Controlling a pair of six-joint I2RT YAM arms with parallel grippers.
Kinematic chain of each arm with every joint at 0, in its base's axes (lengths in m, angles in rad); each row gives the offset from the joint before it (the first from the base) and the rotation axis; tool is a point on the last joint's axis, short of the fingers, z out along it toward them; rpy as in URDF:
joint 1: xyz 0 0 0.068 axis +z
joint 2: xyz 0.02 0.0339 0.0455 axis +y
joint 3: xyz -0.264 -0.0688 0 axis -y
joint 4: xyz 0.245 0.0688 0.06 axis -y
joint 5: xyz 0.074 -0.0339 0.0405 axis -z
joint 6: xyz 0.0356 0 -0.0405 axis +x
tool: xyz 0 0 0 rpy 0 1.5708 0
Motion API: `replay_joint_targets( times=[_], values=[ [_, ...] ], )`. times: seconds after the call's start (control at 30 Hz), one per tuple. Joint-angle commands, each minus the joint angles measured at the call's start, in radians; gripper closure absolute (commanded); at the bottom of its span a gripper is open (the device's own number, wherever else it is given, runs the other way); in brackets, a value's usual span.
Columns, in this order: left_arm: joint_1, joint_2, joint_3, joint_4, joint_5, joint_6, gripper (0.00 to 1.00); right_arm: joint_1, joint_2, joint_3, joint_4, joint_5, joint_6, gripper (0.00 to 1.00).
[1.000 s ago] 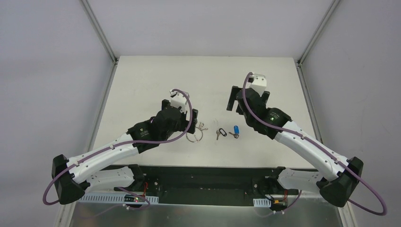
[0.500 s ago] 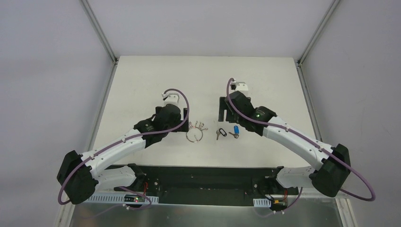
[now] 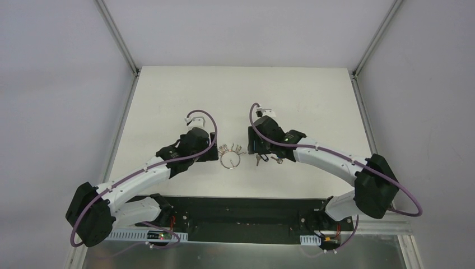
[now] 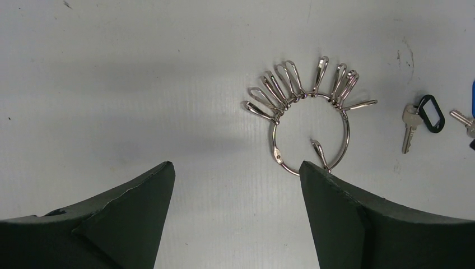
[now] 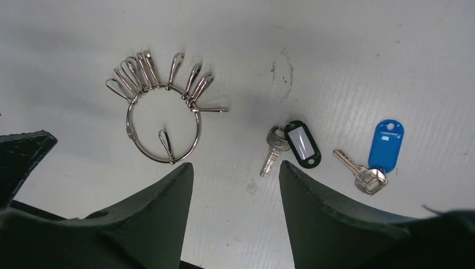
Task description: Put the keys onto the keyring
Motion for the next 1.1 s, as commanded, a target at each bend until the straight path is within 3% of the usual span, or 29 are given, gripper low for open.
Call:
replay_joint_targets(
  times=[0.0, 0.2, 0.43, 0.57, 1.07],
  values=[
    [0.012, -0.041, -0.011, -0.016, 0.017, -0.021, 0.17, 0.012, 0.038, -0.008, 0.097, -0.069, -0.12, 0.4],
    [0.014, -0.077, -0.024, -0.017, 0.038, -0.01, 0.17, 0.022, 0.075, -0.002, 0.118, -0.124, -0.327, 0.41],
    [0.014, -0.092, -0.031, -0.016, 0.063, 0.01, 0.16, 0.024, 0.062, -0.093, 0.292, -0.314, -0.662, 0.39],
    [0.014, -0.11, -0.042, -0.014, 0.065, 0.013, 0.16, 0.022, 0.11, -0.036, 0.216, -0.391, -0.824, 0.36],
    [0.014, -0.151, -0.072, 0.007, 0.076, 0.019, 0.15, -0.063, 0.24, 0.042, 0.216, -0.541, -0.974, 0.4]
  ],
)
